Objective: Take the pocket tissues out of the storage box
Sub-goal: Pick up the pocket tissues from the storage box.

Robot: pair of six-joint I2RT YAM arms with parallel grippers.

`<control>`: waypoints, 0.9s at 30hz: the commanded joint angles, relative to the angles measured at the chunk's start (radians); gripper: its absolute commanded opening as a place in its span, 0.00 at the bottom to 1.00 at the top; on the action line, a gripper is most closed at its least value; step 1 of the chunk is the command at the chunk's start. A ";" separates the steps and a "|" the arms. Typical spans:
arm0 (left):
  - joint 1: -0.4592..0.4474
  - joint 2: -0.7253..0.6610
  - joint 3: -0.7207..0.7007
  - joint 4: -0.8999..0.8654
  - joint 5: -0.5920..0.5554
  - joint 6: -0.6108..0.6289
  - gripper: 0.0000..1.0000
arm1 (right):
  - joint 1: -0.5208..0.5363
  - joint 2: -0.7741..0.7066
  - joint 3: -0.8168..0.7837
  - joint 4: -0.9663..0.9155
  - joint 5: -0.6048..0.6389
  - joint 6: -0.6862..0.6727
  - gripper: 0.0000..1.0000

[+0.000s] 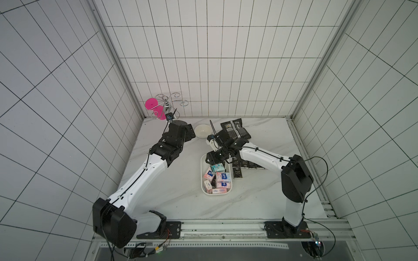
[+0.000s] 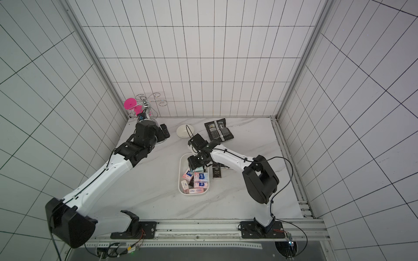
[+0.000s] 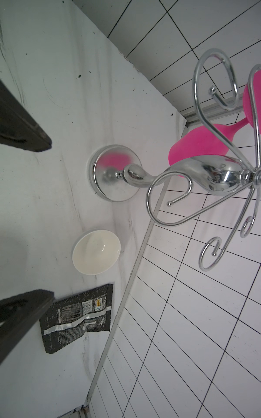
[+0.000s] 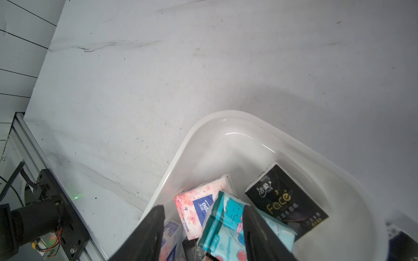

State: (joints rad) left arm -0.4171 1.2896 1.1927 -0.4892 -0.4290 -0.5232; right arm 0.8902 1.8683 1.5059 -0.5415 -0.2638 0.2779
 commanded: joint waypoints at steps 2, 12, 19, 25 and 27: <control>0.003 -0.005 0.010 0.022 -0.001 0.006 0.99 | 0.000 -0.008 -0.050 -0.115 0.071 -0.048 0.60; 0.003 -0.002 0.004 0.028 0.007 0.006 0.99 | 0.011 0.000 -0.140 -0.061 0.075 -0.005 0.62; 0.003 -0.009 -0.004 0.028 0.007 0.003 0.99 | 0.024 0.037 -0.147 -0.026 0.031 0.006 0.64; 0.003 -0.021 -0.005 0.024 0.001 0.007 0.99 | 0.055 0.060 -0.110 -0.022 0.045 0.005 0.67; 0.003 -0.025 -0.005 0.020 -0.003 0.011 0.99 | 0.064 0.064 -0.090 -0.043 0.069 -0.002 0.67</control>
State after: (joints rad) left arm -0.4171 1.2892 1.1927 -0.4820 -0.4255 -0.5232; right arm 0.9325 1.8965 1.3876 -0.5461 -0.2058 0.2741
